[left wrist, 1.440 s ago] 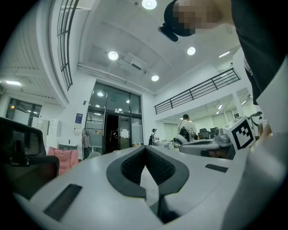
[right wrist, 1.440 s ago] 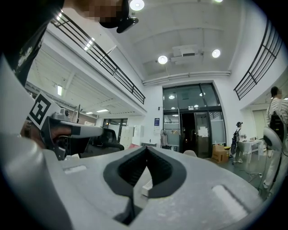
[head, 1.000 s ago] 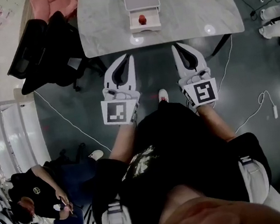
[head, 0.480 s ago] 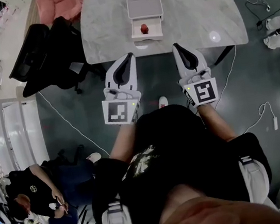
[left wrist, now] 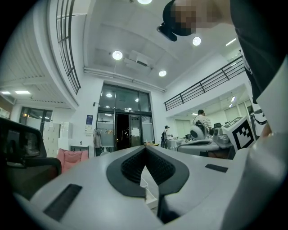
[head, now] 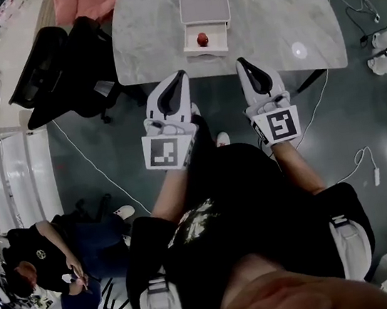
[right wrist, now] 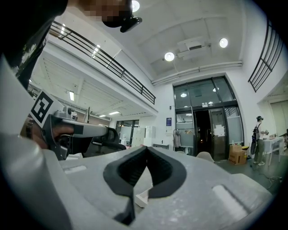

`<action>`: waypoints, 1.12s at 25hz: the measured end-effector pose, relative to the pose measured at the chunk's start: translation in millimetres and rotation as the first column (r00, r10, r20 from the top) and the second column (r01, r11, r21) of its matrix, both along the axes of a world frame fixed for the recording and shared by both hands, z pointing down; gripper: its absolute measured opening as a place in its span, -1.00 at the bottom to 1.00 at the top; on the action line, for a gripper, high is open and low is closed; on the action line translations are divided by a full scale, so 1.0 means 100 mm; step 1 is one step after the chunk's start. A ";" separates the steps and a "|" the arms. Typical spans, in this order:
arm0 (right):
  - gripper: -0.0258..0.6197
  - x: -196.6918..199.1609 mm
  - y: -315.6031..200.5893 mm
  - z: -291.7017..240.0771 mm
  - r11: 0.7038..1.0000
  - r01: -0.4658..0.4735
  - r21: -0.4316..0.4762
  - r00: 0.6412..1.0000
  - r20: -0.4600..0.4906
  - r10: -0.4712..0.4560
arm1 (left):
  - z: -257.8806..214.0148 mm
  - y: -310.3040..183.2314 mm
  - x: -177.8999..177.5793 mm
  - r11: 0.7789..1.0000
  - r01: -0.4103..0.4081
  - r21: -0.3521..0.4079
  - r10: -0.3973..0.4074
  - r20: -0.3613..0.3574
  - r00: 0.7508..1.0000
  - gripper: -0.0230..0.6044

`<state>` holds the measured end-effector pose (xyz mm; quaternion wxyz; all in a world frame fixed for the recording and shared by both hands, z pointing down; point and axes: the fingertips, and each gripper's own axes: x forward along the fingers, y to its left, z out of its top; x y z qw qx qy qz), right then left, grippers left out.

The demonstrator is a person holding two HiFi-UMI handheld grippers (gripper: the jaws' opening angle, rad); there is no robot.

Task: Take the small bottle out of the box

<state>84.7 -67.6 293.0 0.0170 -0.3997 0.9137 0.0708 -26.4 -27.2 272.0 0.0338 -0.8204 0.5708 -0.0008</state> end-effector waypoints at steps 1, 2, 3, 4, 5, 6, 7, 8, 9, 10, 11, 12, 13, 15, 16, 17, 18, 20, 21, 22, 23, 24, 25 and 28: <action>-0.93 -0.02 -0.01 0.01 1.000 0.004 -0.003 1.000 -0.003 -0.004 | 0.01 -0.03 0.00 1.000 -0.005 -0.004 0.005 -0.001 1.000 -0.90; -0.93 -0.05 -0.03 0.01 1.000 0.010 -0.008 1.000 -0.008 -0.010 | 0.02 -0.07 0.00 1.000 -0.010 -0.006 0.010 -0.002 1.000 -0.90; -0.93 -0.08 -0.05 0.02 1.000 0.017 -0.010 1.000 -0.018 -0.017 | 0.03 -0.13 0.00 1.000 -0.017 -0.007 0.017 -0.001 1.000 -0.90; -0.93 -0.11 -0.09 0.03 1.000 0.024 -0.006 0.999 -0.034 -0.025 | 0.04 -0.19 0.00 1.000 -0.024 -0.005 0.024 0.001 1.000 -0.90; -0.93 -0.15 -0.13 0.03 1.000 0.030 0.003 0.998 -0.052 -0.030 | 0.06 -0.26 -0.01 1.000 -0.031 -0.003 0.031 0.001 1.000 -0.90; -0.93 -0.19 -0.17 0.04 0.999 0.034 0.010 0.997 -0.064 -0.034 | 0.07 -0.33 -0.02 0.999 -0.036 -0.001 0.036 -0.002 0.999 -0.90; -0.93 -0.22 -0.23 0.05 0.999 0.036 0.010 0.997 -0.067 -0.035 | 0.09 -0.40 -0.04 0.999 -0.040 0.002 0.040 -0.006 0.999 -0.90; -0.93 -0.24 -0.29 0.07 0.999 0.036 0.005 0.997 -0.065 -0.036 | 0.10 -0.46 -0.05 0.999 -0.044 0.006 0.044 -0.009 0.999 -0.90; -0.93 -0.25 -0.35 0.08 0.999 0.034 -0.001 0.998 -0.062 -0.034 | 0.11 -0.53 -0.07 0.999 -0.047 0.009 0.047 -0.010 0.999 -0.90; -0.93 -0.26 -0.42 0.09 1.000 0.030 -0.005 0.998 -0.060 -0.030 | 0.11 -0.60 -0.09 0.999 -0.051 0.011 0.051 -0.009 0.999 -0.90; -0.93 -0.27 -0.49 0.10 1.000 0.025 -0.008 0.998 -0.061 -0.025 | 0.12 -0.67 -0.11 0.999 -0.053 0.009 0.053 -0.007 0.999 -0.90; -0.93 -0.28 -0.56 0.10 1.000 0.019 -0.011 0.998 -0.064 -0.020 | 0.14 -0.74 -0.13 0.999 -0.054 0.004 0.054 -0.008 0.998 -0.90; -0.93 -0.29 -0.64 0.11 1.000 0.015 -0.014 0.998 -0.064 -0.016 | 0.15 -0.81 -0.15 0.999 -0.054 -0.003 0.054 -0.011 0.998 -0.90; -0.93 -0.36 -0.80 0.15 1.000 0.015 -0.018 0.998 -0.062 -0.016 | 0.19 -0.95 -0.23 0.999 -0.050 -0.014 0.050 -0.016 0.999 -0.90; -0.93 -0.39 -0.88 0.16 1.000 0.018 -0.021 0.998 -0.062 -0.019 | 0.20 -1.02 -0.26 0.999 -0.047 -0.016 0.047 -0.015 0.999 -0.90; -0.93 -0.43 -0.95 0.17 1.000 0.021 -0.023 0.998 -0.064 -0.023 | 0.21 -1.09 -0.30 0.999 -0.043 -0.016 0.043 -0.014 0.999 -0.90; -0.93 -0.47 -1.02 0.18 0.999 0.024 -0.027 0.997 -0.067 -0.026 | 0.22 -1.16 -0.33 0.999 -0.040 -0.017 0.040 -0.016 0.999 -0.90; -0.93 -0.54 -1.17 0.21 0.999 0.032 -0.034 0.997 -0.073 -0.035 | 0.25 -1.30 -0.40 0.999 -0.035 -0.023 0.035 -0.029 0.999 -0.90; -0.93 -0.58 -1.24 0.21 0.998 0.039 -0.039 0.996 -0.075 -0.042 | 0.26 -1.37 -0.45 0.999 -0.035 -0.028 0.033 -0.041 0.999 -0.90; -0.93 -0.62 -1.30 0.21 0.998 0.045 -0.043 0.996 -0.075 -0.048 | 0.27 -1.43 -0.49 0.999 -0.036 -0.032 0.034 -0.053 0.998 -0.90; -0.93 -0.66 -1.36 0.20 0.998 0.047 -0.047 0.996 -0.072 -0.051 | 0.27 -1.49 -0.52 0.999 -0.040 -0.035 0.038 -0.062 0.997 -0.90; -0.93 -0.68 -1.42 0.19 0.998 0.046 -0.048 0.996 -0.070 -0.049 | 0.27 -1.55 -0.55 0.998 -0.047 -0.034 0.044 -0.064 0.997 -0.90; -0.93 -0.71 -1.48 0.18 0.998 0.042 -0.048 0.996 -0.072 -0.046 | 0.26 -1.62 -0.58 0.998 -0.054 -0.033 0.051 -0.062 0.997 -0.90; -0.93 -0.79 -1.70 0.16 0.998 0.031 -0.046 0.996 -0.082 -0.034 | 0.23 -1.85 -0.69 0.997 -0.066 -0.026 0.065 -0.051 0.997 -0.90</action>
